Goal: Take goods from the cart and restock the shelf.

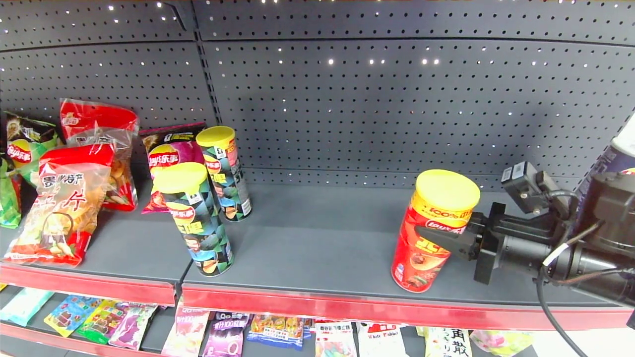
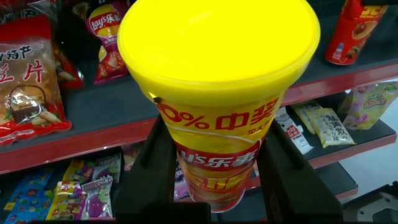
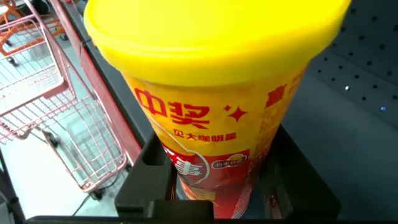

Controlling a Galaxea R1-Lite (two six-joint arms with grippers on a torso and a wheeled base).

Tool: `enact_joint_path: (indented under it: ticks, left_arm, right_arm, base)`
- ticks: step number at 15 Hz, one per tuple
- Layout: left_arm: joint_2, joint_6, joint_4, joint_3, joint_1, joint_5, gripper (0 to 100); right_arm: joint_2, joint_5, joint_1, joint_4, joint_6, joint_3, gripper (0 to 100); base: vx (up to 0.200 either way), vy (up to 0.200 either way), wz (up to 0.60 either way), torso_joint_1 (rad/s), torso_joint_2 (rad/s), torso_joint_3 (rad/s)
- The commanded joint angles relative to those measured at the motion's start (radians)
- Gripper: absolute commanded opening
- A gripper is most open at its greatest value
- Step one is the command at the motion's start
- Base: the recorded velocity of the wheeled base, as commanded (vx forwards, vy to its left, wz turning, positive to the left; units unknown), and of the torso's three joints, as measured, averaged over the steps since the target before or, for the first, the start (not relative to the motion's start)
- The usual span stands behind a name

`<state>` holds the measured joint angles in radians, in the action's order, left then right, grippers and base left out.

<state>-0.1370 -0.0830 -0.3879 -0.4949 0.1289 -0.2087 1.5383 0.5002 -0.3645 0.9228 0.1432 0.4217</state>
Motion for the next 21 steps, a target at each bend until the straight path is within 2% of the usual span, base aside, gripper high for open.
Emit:
enact_joint_path:
  ticks: [1,8,14,21]
  left_arm:
    - [-0.001,-0.001,0.001,-0.002,0.000,0.000,0]
    - [0.002,0.000,0.000,-0.002,0.000,0.002,0]
    - [0.000,0.000,0.000,-0.002,0.001,0.000,0]
    - [0.002,0.000,0.000,-0.001,0.001,0.000,0]
  right_arm:
    - [-0.001,0.001,-0.014,0.001,0.001,-0.011,0]
    - [0.019,0.000,-0.060,0.001,-0.007,0.002,0]
    - [0.031,-0.048,-0.100,0.001,-0.010,-0.003,0]
    - [0.032,-0.071,-0.100,0.008,-0.010,-0.009,0]
  base:
    - [0.000,0.000,0.00,0.000,0.00,0.000]
    - [0.000,0.000,0.00,0.000,0.00,0.000]
    - [0.000,0.000,0.00,0.000,0.00,0.000]
    - [0.000,0.000,0.00,0.000,0.00,0.000]
